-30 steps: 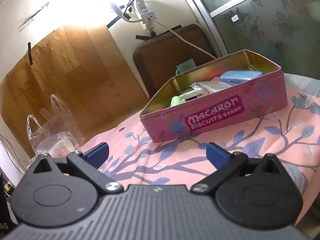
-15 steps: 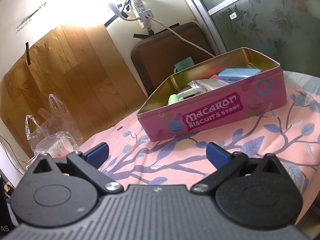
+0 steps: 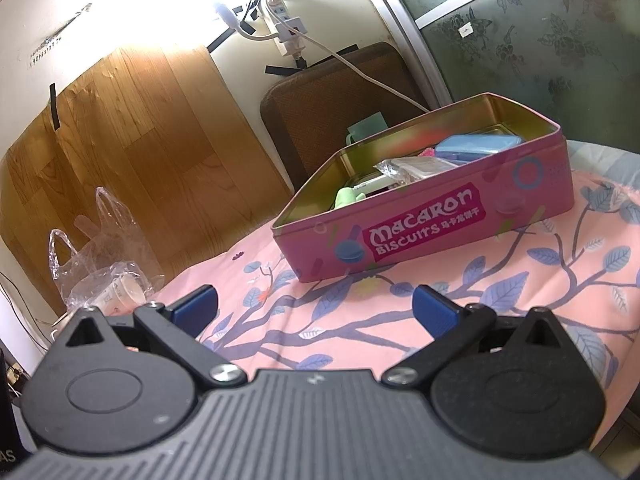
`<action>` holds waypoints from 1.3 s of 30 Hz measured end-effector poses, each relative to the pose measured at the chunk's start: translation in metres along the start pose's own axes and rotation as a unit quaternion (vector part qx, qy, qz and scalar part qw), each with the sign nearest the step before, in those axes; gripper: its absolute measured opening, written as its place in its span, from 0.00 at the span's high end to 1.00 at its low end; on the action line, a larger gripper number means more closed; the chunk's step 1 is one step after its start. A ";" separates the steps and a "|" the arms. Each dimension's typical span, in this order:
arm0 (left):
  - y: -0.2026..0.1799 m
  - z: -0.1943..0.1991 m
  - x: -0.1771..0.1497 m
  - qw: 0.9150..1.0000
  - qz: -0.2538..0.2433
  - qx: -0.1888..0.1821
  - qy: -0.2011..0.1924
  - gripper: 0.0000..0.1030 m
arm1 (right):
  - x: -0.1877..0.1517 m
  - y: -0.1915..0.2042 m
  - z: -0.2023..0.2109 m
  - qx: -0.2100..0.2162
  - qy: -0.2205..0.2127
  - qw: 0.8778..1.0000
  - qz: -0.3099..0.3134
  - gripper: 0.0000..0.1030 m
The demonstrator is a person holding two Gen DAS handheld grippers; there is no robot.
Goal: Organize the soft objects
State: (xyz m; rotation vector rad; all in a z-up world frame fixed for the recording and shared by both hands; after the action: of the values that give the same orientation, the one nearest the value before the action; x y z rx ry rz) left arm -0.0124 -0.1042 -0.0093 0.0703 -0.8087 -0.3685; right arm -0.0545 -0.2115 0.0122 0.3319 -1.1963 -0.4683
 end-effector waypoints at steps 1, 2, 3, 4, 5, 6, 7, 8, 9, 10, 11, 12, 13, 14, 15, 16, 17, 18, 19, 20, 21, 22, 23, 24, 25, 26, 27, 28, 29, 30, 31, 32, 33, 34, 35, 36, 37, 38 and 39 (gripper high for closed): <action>0.000 0.000 0.000 1.000 0.000 0.000 0.000 0.00 | 0.000 0.000 0.000 0.000 0.000 1.000 0.000 0.00; 0.000 0.000 0.000 1.000 0.000 0.000 0.000 0.00 | 0.000 0.000 0.000 0.000 0.000 1.000 0.000 0.00; 0.000 0.000 0.000 1.000 0.000 0.000 0.000 0.00 | 0.000 0.000 0.000 0.000 0.000 1.000 0.000 0.00; 0.000 0.000 0.000 1.000 0.000 0.000 0.000 0.00 | 0.000 0.000 0.000 0.000 0.000 1.000 0.000 0.00; 0.000 0.000 0.000 1.000 0.001 0.000 0.000 0.00 | 0.000 -0.001 -0.001 -0.001 0.001 1.000 0.000 0.00; 0.000 0.000 0.000 1.000 0.001 0.000 0.001 0.00 | 0.000 -0.001 -0.001 -0.001 0.001 1.000 -0.001 0.00; 0.000 -0.001 0.000 1.000 0.002 0.000 0.002 0.00 | -0.001 -0.001 -0.001 -0.002 0.000 1.000 -0.002 0.00; 0.000 -0.001 0.000 1.000 0.003 -0.001 0.002 0.00 | -0.001 -0.001 -0.001 -0.002 0.000 1.000 -0.001 0.00; 0.000 -0.001 0.000 1.000 0.003 -0.001 0.003 0.00 | -0.002 -0.002 -0.001 -0.003 0.000 1.000 -0.002 0.00; 0.000 -0.002 -0.001 1.000 0.004 -0.001 0.003 0.00 | -0.001 -0.001 -0.002 -0.002 0.001 1.000 -0.001 0.00; 0.000 -0.002 -0.001 1.000 0.004 -0.001 0.003 0.00 | -0.001 -0.002 -0.002 -0.002 0.001 1.000 -0.001 0.00; 0.000 -0.002 -0.001 1.000 0.004 -0.002 0.003 0.00 | -0.001 -0.002 -0.002 -0.002 0.001 1.000 -0.001 0.00; 0.000 -0.002 -0.001 1.000 0.004 -0.002 0.003 0.00 | -0.001 -0.002 -0.001 -0.002 0.001 1.000 -0.001 0.00; 0.000 -0.002 -0.001 1.000 0.005 -0.003 0.004 0.00 | -0.001 -0.001 -0.001 -0.002 0.001 1.000 -0.001 0.00; 0.000 -0.002 -0.001 1.000 0.005 -0.004 0.004 0.00 | -0.001 -0.001 -0.001 -0.002 0.001 1.000 -0.001 0.00; 0.000 -0.001 -0.001 1.000 0.005 -0.004 0.004 0.00 | -0.001 -0.001 -0.001 -0.002 0.001 1.000 -0.001 0.00; 0.000 -0.001 -0.001 1.000 0.005 -0.005 0.004 0.00 | -0.001 -0.001 -0.001 -0.002 0.001 1.000 -0.001 0.00; 0.000 -0.001 -0.001 1.000 0.005 -0.005 0.004 0.00 | -0.002 -0.002 -0.001 -0.002 0.001 1.000 -0.001 0.00; 0.000 -0.001 -0.001 1.000 0.006 -0.006 0.005 0.00 | -0.001 -0.001 -0.001 -0.002 0.001 1.000 -0.001 0.00; 0.000 -0.001 -0.001 1.000 0.006 -0.007 0.005 0.00 | -0.001 -0.001 -0.001 -0.002 0.001 1.000 -0.001 0.00; 0.000 -0.001 -0.001 1.000 0.007 -0.007 0.005 0.00 | -0.002 -0.002 -0.001 -0.002 0.001 1.000 -0.001 0.00; 0.000 -0.001 -0.001 1.000 0.007 -0.007 0.005 0.00 | -0.002 -0.001 -0.001 -0.002 0.001 1.000 -0.001 0.00; 0.000 -0.001 -0.001 1.000 0.007 -0.007 0.005 0.00 | -0.002 -0.001 -0.001 -0.002 0.001 1.000 -0.001 0.00; 0.000 -0.001 -0.001 1.000 0.007 -0.008 0.005 0.00 | -0.002 -0.001 -0.001 -0.003 0.001 1.000 -0.001 0.00; 0.000 -0.001 -0.001 1.000 0.007 -0.008 0.005 0.00 | -0.002 -0.001 -0.001 -0.002 0.001 1.000 -0.001 0.00; 0.000 -0.001 -0.001 1.000 0.007 -0.008 0.005 0.00 | -0.002 -0.002 -0.001 -0.002 0.001 1.000 -0.001 0.00; 0.000 -0.001 -0.001 1.000 0.007 -0.008 0.005 0.00 | -0.002 -0.001 -0.001 -0.002 0.001 1.000 -0.001 0.00; 0.000 -0.001 -0.001 1.000 0.007 -0.007 0.005 0.00 | -0.002 -0.001 -0.001 -0.003 0.001 1.000 -0.001 0.00; 0.000 -0.001 -0.001 1.000 0.007 -0.007 0.005 0.00 | -0.002 -0.001 -0.001 -0.003 0.001 1.000 -0.001 0.00; 0.001 -0.001 -0.001 1.000 0.008 -0.008 0.005 0.00 | -0.003 -0.001 -0.001 -0.003 0.001 1.000 -0.001 0.00; 0.000 -0.001 -0.002 1.000 0.009 -0.008 0.006 0.00 | -0.003 -0.001 -0.001 -0.003 0.001 1.000 -0.001 0.00; 0.001 -0.001 -0.002 1.000 0.009 -0.009 0.006 0.00 | -0.003 -0.001 -0.001 -0.003 0.001 1.000 -0.001 0.00; 0.000 -0.001 -0.002 1.000 0.009 -0.009 0.006 0.00 | -0.003 -0.001 -0.001 -0.004 0.001 1.000 -0.001 0.00; 0.000 -0.001 -0.002 1.000 0.010 -0.010 0.006 0.00 | -0.003 -0.001 -0.001 -0.003 0.001 1.000 -0.001 0.00; 0.000 -0.001 -0.002 1.000 0.011 -0.012 0.008 0.00 | -0.002 -0.001 -0.001 -0.003 0.001 1.000 -0.001 0.00; 0.000 -0.001 -0.002 1.000 0.012 -0.014 0.009 0.00 | -0.002 -0.001 -0.001 -0.003 0.001 1.000 -0.001 0.00; 0.000 -0.002 -0.002 1.000 0.015 -0.018 0.011 0.00 | -0.003 -0.001 -0.001 -0.003 0.001 1.000 -0.001 0.00; 0.001 -0.002 -0.003 0.999 0.018 -0.023 0.013 0.00 | -0.002 -0.001 -0.001 -0.003 0.001 1.000 -0.001 0.00; 0.001 -0.003 -0.003 0.999 0.023 -0.030 0.015 0.00 | -0.003 -0.001 -0.001 -0.003 0.001 1.000 0.000 0.00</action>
State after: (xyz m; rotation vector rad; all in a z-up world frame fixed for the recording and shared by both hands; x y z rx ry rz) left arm -0.0117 -0.1024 -0.0128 0.0016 -0.7670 -0.3476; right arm -0.0543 -0.2112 0.0089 0.3273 -1.1921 -0.4722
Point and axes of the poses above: each gripper's, at about its wrist camera, not at the fingertips, and z roughly against the way its jaws point, y to its left, x to its top, the point moved 5 cm from there along -z, roughly the way its jaws point, and after that the axes turned 1 degree about -x, right-handed, at the moved point
